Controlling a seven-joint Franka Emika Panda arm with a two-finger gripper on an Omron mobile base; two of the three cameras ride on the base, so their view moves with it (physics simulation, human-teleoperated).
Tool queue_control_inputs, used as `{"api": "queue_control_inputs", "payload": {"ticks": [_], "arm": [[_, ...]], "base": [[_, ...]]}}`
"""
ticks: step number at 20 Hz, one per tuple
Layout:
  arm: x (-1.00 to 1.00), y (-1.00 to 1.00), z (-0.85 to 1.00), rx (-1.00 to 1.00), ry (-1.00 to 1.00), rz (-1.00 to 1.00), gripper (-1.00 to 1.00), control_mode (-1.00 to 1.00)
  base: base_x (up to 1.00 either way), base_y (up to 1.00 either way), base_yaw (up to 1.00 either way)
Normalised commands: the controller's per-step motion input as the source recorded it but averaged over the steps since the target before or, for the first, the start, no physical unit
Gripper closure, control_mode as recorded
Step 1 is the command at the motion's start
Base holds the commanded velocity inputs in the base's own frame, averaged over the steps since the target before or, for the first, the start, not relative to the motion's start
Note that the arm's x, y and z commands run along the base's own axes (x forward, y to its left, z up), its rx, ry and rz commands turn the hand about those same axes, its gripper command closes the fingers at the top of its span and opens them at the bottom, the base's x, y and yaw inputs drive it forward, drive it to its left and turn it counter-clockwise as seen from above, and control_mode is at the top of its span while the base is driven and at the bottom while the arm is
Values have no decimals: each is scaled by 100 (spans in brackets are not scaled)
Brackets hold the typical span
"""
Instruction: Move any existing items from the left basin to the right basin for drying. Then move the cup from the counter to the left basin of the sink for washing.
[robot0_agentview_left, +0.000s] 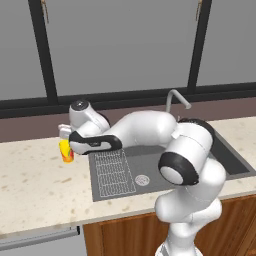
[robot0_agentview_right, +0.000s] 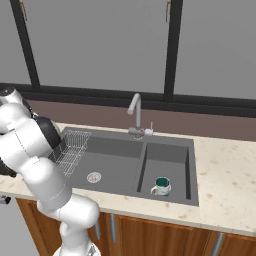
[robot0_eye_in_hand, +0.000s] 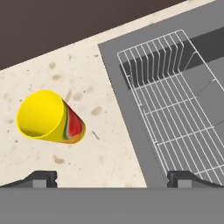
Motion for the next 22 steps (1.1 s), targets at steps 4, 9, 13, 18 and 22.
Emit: {"api": "queue_control_inputs", "payload": {"ticks": [4,9,13,18,22], "arm": [[9,9,-10,0,0,0,-100,-100],[1,3,-5,0,0,0,-100,-100],[0,0,-8,0,0,0,-100,-100],[0,0,-10,0,0,0,-100,-100],[4,0,-11,0,0,0,-100,-100]], "base": [[0,0,0],[0,0,0],[0,0,0],[0,0,0],[0,0,0]]}}
